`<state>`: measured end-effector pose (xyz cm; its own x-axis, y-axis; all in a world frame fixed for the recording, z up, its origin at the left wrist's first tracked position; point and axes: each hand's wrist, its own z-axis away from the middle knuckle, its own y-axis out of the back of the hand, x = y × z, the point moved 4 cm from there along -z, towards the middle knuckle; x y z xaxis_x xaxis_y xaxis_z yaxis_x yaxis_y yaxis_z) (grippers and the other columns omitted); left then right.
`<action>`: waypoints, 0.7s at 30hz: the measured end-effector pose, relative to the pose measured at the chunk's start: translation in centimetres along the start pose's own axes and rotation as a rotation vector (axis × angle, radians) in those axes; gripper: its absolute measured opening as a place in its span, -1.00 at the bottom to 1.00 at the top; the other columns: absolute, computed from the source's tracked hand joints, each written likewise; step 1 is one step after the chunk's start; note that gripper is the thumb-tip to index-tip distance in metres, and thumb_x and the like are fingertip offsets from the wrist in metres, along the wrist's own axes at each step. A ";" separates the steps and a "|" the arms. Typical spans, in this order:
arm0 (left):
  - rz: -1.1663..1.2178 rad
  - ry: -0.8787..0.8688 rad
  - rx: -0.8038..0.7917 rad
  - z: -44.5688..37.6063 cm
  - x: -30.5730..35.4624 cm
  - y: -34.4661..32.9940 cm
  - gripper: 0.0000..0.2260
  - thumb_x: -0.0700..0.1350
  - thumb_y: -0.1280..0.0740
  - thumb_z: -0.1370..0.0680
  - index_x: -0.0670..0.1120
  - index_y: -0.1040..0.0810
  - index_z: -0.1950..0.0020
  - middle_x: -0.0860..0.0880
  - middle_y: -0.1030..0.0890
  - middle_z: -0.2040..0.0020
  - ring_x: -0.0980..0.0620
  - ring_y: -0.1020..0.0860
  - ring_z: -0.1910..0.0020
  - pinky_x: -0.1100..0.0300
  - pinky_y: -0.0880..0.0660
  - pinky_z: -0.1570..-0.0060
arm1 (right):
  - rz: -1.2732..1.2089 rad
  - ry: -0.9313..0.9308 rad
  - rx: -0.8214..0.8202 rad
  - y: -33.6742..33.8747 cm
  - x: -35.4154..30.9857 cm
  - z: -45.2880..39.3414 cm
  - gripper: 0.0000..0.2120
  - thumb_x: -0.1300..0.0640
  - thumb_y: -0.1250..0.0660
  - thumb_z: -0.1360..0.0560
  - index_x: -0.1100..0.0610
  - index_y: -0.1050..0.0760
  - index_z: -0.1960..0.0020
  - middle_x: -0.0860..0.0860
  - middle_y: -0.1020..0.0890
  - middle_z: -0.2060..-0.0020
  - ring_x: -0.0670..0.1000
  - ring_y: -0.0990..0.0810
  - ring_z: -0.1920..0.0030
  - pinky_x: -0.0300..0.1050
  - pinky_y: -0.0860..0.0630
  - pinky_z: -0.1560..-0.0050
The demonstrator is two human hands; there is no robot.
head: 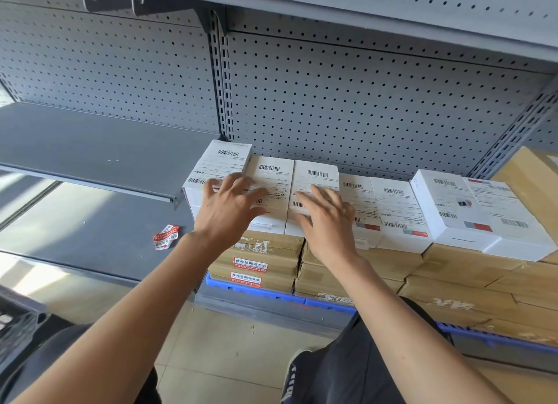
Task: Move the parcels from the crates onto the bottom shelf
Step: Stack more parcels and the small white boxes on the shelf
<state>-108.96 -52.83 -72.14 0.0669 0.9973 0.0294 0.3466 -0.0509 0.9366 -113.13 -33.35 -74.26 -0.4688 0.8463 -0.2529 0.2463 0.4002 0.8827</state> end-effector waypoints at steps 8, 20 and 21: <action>-0.001 0.019 0.016 0.1 -0.2 -0.5 -0.64 0.13 -0.38 -0.57 0.08 -0.57 -0.34 -0.03 -0.57 -0.33 -0.10 -0.38 -0.44 -0.24 -0.26 -0.31 | 0.026 -0.014 0.006 -1.0 -0.1 0.1 -0.50 -0.01 -0.51 -0.45 -0.07 -0.51 -0.37 0.02 -0.47 -0.40 0.12 -0.34 -0.44 0.21 -0.26 -0.23; -0.010 0.033 0.042 0.3 0.3 -0.6 -0.67 0.10 -0.39 -0.57 0.05 -0.59 -0.31 -0.04 -0.58 -0.32 -0.14 -0.39 -0.43 -0.26 -0.26 -0.32 | 0.008 -0.021 0.078 -0.8 0.0 0.4 -0.51 0.04 -0.56 -0.39 -0.04 -0.57 -0.29 0.05 -0.54 -0.35 0.14 -0.41 -0.40 0.25 -0.32 -0.25; -0.011 0.032 0.044 0.4 0.3 -0.6 -0.67 0.10 -0.39 -0.57 0.05 -0.59 -0.31 -0.04 -0.58 -0.32 -0.14 -0.39 -0.43 -0.26 -0.26 -0.32 | 0.010 -0.019 0.075 -0.9 -0.1 0.4 -0.52 0.04 -0.56 -0.39 -0.03 -0.57 -0.29 0.05 -0.54 -0.35 0.14 -0.41 -0.40 0.26 -0.32 -0.25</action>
<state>-108.81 -52.51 -72.86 0.0331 0.9990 0.0311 0.3876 -0.0415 0.9209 -112.94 -33.59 -75.19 -0.4505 0.8563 -0.2525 0.3141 0.4167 0.8531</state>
